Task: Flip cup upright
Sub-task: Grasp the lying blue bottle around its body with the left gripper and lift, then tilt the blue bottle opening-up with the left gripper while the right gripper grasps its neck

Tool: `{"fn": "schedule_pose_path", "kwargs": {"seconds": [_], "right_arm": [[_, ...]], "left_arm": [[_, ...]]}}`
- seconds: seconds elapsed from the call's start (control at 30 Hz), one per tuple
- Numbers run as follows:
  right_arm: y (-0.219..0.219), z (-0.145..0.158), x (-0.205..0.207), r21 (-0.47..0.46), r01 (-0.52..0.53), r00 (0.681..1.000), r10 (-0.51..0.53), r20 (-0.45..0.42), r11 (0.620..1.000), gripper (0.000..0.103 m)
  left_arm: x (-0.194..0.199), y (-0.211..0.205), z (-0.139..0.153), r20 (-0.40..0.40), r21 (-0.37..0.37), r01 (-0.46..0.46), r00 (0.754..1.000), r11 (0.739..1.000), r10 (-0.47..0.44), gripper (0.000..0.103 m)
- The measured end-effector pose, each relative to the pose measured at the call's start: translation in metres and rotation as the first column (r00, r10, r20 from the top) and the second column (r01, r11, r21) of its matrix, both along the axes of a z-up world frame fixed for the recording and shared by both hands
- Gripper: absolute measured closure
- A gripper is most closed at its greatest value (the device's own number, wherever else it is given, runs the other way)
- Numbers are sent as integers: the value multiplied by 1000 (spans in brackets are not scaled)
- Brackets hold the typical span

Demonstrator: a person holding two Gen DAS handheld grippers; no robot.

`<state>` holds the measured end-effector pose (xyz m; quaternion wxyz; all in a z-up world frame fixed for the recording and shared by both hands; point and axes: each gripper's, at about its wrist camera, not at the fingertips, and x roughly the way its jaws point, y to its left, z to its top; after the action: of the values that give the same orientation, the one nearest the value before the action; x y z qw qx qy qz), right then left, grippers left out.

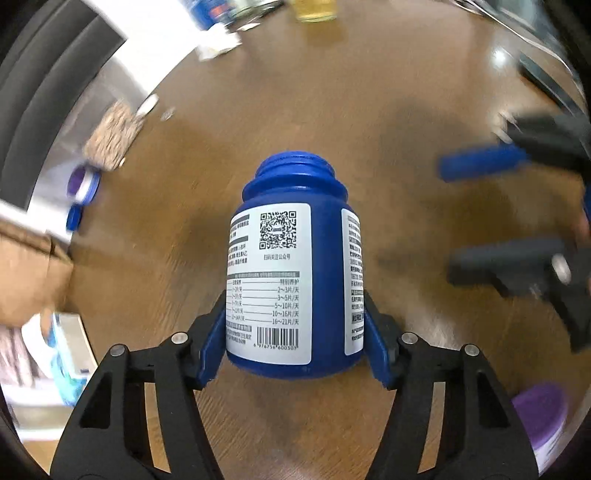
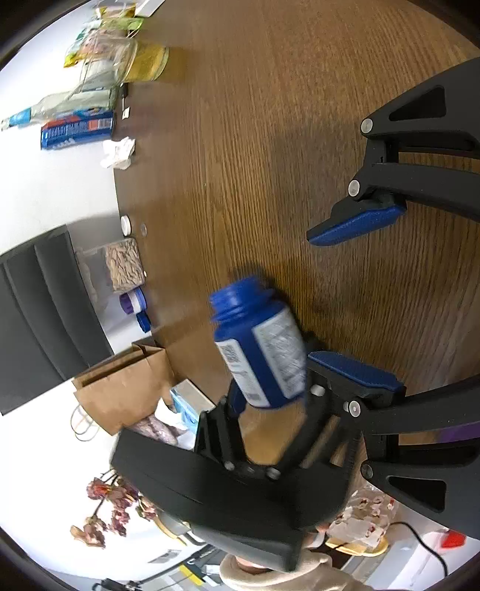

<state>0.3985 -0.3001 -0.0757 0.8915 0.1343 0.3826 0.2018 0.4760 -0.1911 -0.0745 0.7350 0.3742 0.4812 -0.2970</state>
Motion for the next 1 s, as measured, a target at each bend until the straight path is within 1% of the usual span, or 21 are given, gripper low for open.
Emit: {"fn": "schedule_pose_path", "kwargs": {"seconds": [0.03,0.13,0.2,0.3,0.33,0.37,0.4,0.43,0.5,0.53,0.57,0.63,0.67,0.7,0.77,0.8,0.83,0.87,0.93,1.0], "right_arm": [[-2,0,0,8,6,1000,-6,-1,1000,38],[-5,2,-1,24,13,1000,-13,10,1000,38],[-8,5,-5,38,11,999,-12,30,999,38],[-19,15,-10,153,1,997,-13,78,988,38],[-24,20,-10,207,-3,995,-17,96,978,36],[-26,24,-9,237,-5,995,-20,102,971,32],[-28,30,-7,275,-12,994,-18,104,961,21],[-29,39,-3,344,-40,995,5,103,938,16],[-29,54,4,441,-85,994,43,105,893,16],[-28,68,9,489,-107,991,55,120,866,16],[-25,76,12,508,-115,991,60,123,854,16],[-15,92,27,545,-153,988,120,96,824,16],[-9,95,33,575,-166,986,147,79,801,16],[-2,98,39,620,-184,981,182,68,763,16],[10,103,44,662,-207,972,227,56,721,16],[15,104,45,678,-216,969,242,59,702,17],[23,103,48,674,-227,966,251,64,702,35],[28,106,47,662,-238,963,259,69,710,35],[42,110,45,623,-264,958,274,83,736,35],[51,109,43,610,-272,957,277,88,744,35]], "left_arm": [[4,1,2,16,-14,-21,1000,1000,21,43],[5,2,10,67,-36,-48,996,998,50,43],[1,5,22,110,-61,-71,991,996,77,43],[-7,17,50,142,-113,-104,983,988,120,43],[-12,21,59,152,-130,-104,981,986,123,43],[-18,24,69,166,-148,-104,978,984,128,43],[-26,29,80,185,-170,-106,973,980,137,43],[-30,30,88,194,-184,-103,971,977,139,43],[-42,32,103,207,-216,-85,970,973,130,43],[-50,32,109,220,-229,-72,967,971,124,43],[-55,34,113,232,-240,-64,965,969,121,43],[-65,38,122,249,-272,-49,961,961,120,43],[-70,42,127,254,-294,-44,960,955,122,43],[-77,45,132,258,-321,-34,959,947,122,43],[-92,52,141,274,-372,-8,954,928,118,43],[-95,55,143,281,-382,-4,952,924,121,43],[-99,58,145,289,-390,-7,949,921,130,43],[-102,62,147,292,-395,-17,946,919,143,43],[-104,73,148,281,-403,-28,947,915,153,43],[-108,82,148,285,-403,-31,945,915,158,43]]}}
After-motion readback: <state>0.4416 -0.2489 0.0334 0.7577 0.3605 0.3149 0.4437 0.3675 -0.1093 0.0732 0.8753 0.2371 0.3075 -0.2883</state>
